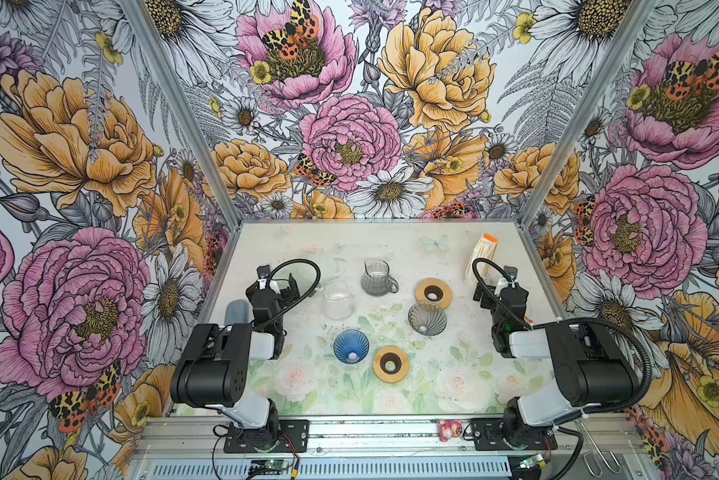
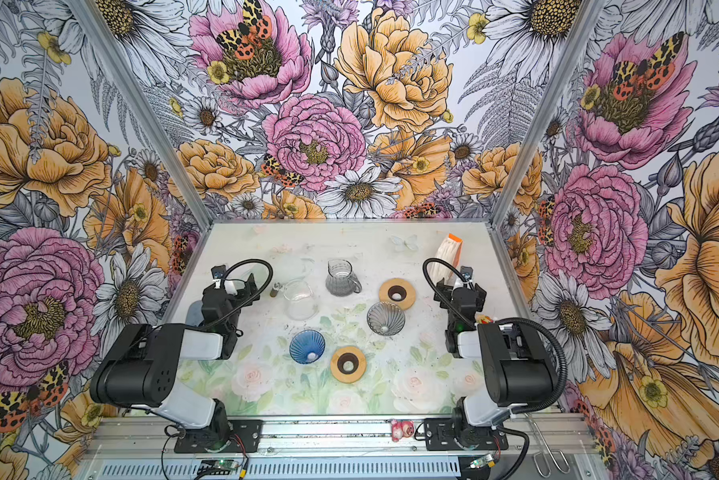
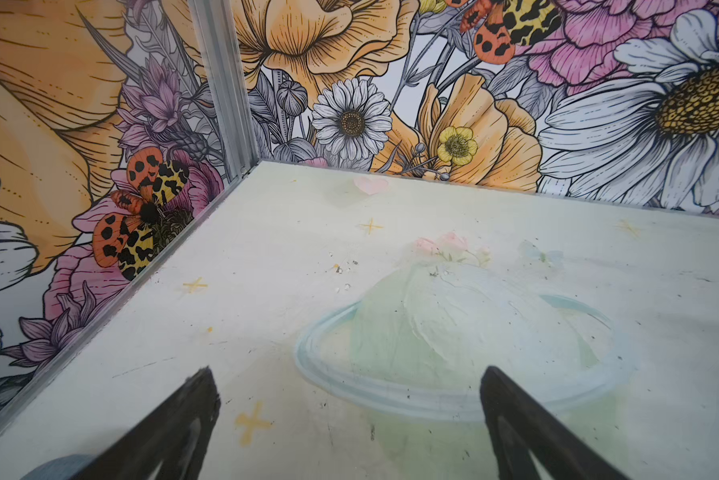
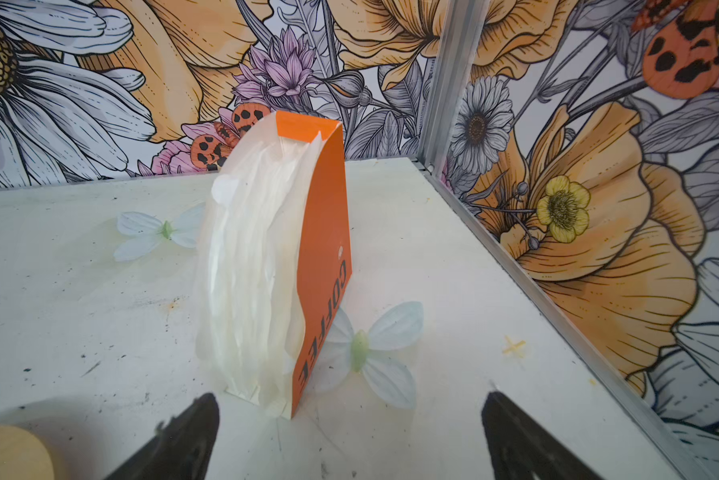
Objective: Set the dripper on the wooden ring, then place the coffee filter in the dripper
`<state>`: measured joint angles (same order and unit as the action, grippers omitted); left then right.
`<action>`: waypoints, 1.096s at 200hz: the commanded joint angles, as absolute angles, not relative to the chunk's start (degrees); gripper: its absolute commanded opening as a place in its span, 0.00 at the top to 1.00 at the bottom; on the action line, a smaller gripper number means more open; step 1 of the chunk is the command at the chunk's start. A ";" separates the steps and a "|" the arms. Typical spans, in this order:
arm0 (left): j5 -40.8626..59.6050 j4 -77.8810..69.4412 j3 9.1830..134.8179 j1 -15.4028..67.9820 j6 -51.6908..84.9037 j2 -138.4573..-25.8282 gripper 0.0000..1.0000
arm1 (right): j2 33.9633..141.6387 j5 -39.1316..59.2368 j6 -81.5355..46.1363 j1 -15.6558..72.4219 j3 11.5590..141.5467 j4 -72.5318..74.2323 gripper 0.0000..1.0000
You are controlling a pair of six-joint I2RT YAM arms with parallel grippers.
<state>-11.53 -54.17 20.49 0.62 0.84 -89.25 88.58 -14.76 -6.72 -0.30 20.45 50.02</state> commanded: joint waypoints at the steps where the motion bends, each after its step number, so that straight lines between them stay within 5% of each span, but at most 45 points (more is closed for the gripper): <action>1: -10.50 -54.29 21.37 0.70 -0.12 -88.85 0.01 | 87.89 -14.92 -6.49 0.09 21.42 51.61 0.00; 219: -8.48 -54.34 21.29 -0.26 0.46 -88.86 0.01 | 87.89 -14.85 -6.50 0.09 21.36 51.58 0.01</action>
